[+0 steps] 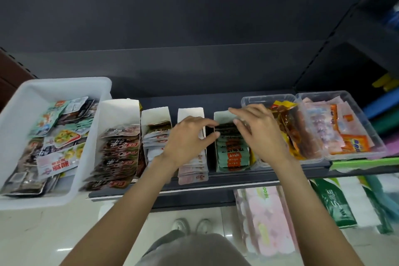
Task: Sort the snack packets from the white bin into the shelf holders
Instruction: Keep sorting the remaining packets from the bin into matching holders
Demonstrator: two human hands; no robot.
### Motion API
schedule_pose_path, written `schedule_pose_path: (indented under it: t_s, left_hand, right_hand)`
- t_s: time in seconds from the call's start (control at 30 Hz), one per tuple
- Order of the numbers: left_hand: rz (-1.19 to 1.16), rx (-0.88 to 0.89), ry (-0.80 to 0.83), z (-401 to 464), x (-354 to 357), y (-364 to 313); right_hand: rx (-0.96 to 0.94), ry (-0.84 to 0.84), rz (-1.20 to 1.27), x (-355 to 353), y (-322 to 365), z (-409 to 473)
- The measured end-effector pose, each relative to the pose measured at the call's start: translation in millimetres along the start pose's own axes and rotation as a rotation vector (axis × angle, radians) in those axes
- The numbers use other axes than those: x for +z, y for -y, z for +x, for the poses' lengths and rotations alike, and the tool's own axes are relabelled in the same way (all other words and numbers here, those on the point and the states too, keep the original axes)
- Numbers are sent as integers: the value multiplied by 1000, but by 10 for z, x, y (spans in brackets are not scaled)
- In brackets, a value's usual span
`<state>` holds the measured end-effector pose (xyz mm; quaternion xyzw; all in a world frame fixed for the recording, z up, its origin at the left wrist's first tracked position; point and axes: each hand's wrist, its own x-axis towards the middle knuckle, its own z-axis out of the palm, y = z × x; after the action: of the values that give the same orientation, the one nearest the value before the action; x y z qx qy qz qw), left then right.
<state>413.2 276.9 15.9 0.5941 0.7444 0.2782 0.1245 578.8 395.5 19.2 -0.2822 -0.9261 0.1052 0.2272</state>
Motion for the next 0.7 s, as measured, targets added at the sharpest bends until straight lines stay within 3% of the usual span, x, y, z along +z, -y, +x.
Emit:
schedule_pose_path:
  t_s: [0.13,0.2,0.3,0.5,0.6,0.7]
  left_hand:
    - [-386,2,-328,-396,-469,157]
    - [-368,-26,-461,-657,-693,351]
    - [-198,-117,-524,-1064,-1020,759]
    - [129,-399,-413,-1752,-1565,1808]
    - [196,-584,-239,-1922,-1727,2321]
    - [214,-603,-67,-1989,-1836,2823]
  right_hand:
    - [-13,53,246,-59,626,140]
    - [-78,116,262,45,1012,212]
    - [-184,174,300,236,1565,340]
    - [-344,308,271,692,2524,604]
    - [-338,386,251,1012,2939,741]
    - [-323,497,189,1390,3315,893]
